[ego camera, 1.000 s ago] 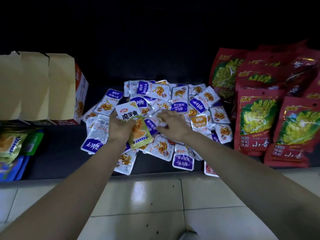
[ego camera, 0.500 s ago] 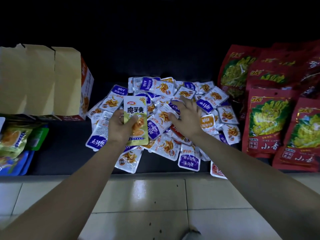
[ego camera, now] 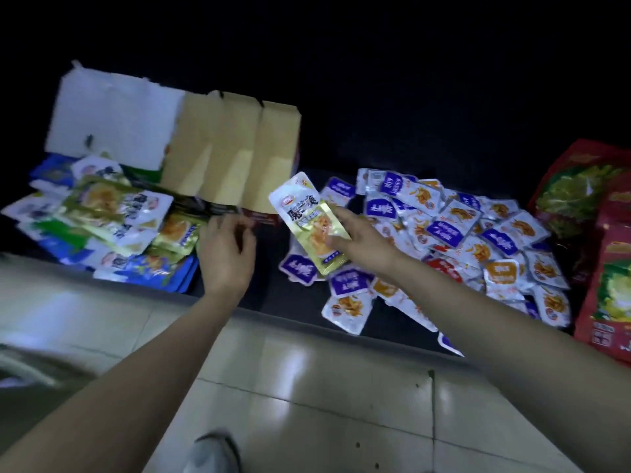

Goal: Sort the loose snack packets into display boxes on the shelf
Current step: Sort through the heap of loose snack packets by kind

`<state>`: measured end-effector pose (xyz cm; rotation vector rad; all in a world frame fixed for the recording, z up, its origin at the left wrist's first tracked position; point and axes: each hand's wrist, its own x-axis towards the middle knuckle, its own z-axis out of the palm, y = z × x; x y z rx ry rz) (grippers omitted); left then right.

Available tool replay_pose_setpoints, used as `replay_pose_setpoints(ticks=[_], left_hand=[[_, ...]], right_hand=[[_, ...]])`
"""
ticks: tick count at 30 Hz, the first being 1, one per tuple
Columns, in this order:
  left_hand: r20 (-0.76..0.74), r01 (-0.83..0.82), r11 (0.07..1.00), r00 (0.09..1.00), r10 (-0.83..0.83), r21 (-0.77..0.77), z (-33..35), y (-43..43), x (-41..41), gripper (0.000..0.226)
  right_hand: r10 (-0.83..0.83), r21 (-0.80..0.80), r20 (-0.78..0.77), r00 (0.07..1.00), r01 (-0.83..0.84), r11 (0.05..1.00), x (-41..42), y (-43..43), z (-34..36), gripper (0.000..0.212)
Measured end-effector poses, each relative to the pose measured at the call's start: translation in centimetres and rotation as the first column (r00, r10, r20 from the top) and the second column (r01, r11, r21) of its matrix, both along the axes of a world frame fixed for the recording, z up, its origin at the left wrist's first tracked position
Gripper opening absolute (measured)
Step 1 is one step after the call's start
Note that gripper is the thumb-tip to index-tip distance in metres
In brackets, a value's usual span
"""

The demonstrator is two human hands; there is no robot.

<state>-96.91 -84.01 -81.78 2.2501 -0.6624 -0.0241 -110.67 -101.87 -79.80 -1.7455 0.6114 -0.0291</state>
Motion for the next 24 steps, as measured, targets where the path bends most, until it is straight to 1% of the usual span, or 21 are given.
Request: replay_pose_setpoints(ticks=[2, 4, 6, 10, 13, 15, 17, 18, 20, 22, 24], left_hand=[[0.202, -0.112, 0.986, 0.976, 0.086, 0.121, 0.1, 3.8, 2.4, 0.026], [0.309, -0.169, 0.970, 0.945, 0.109, 0.174, 0.3, 6.9, 4.5, 0.030], [0.311, -0.169, 0.960, 0.946, 0.094, 0.224, 0.1, 9.3, 6.7, 0.039], [0.197, -0.092, 0.925, 0.980, 0.019, 0.368, -0.2, 11.7, 10.1, 0.055], [0.144, -0.074, 0.923, 0.989, 0.020, 0.378, -0.5, 12.5, 11.8, 0.057], [0.111, -0.098, 0.937, 0.992, 0.064, 0.337, -0.5, 13.0, 12.6, 0.058], [0.079, -0.106, 0.955, 0.993, 0.087, 0.276, -0.5, 13.5, 13.3, 0.059], [0.077, -0.097, 0.965, 0.994, 0.080, 0.245, -0.5, 13.8, 13.6, 0.059], [0.095, -0.071, 0.978, 0.994, 0.053, 0.198, -0.6, 14.3, 14.1, 0.060], [0.096, -0.056, 0.980, 0.995, 0.038, 0.193, -0.8, 14.7, 14.5, 0.060], [0.098, -0.044, 0.975, 0.995, 0.023, 0.218, -0.9, 14.9, 14.6, 0.060]], right_hand=[[0.056, 0.025, 0.046, 0.997, -0.057, 0.998, 3.0, 1.9, 1.0, 0.048], [0.072, 0.020, 0.061, 0.996, -0.073, 0.997, 6.4, 3.9, 1.9, 0.045], [0.048, 0.044, 0.086, 0.995, -0.052, 0.998, 10.0, 5.9, 2.4, 0.037], [-0.040, 0.110, 0.183, 0.982, 0.020, 0.994, 16.7, 9.5, 2.6, 0.025], [-0.095, 0.102, 0.188, 0.978, 0.077, 0.992, 20.7, 11.7, 2.0, 0.024], [-0.072, 0.002, 0.147, 0.986, 0.073, 0.997, 22.6, 13.2, 1.5, 0.029], [-0.010, -0.186, 0.095, 0.995, 0.028, 0.982, 23.8, 14.5, 1.0, 0.036], [0.016, -0.290, 0.089, 0.996, 0.010, 0.957, 24.2, 15.1, 0.7, 0.036], [0.054, -0.469, 0.115, 0.992, 0.006, 0.883, 24.7, 16.0, 0.0, 0.030], [0.097, -0.626, 0.099, 0.990, -0.014, 0.780, 25.0, 16.6, -0.8, 0.029], [0.134, -0.720, 0.050, 0.990, -0.058, 0.692, 25.0, 16.7, -1.4, 0.032]])
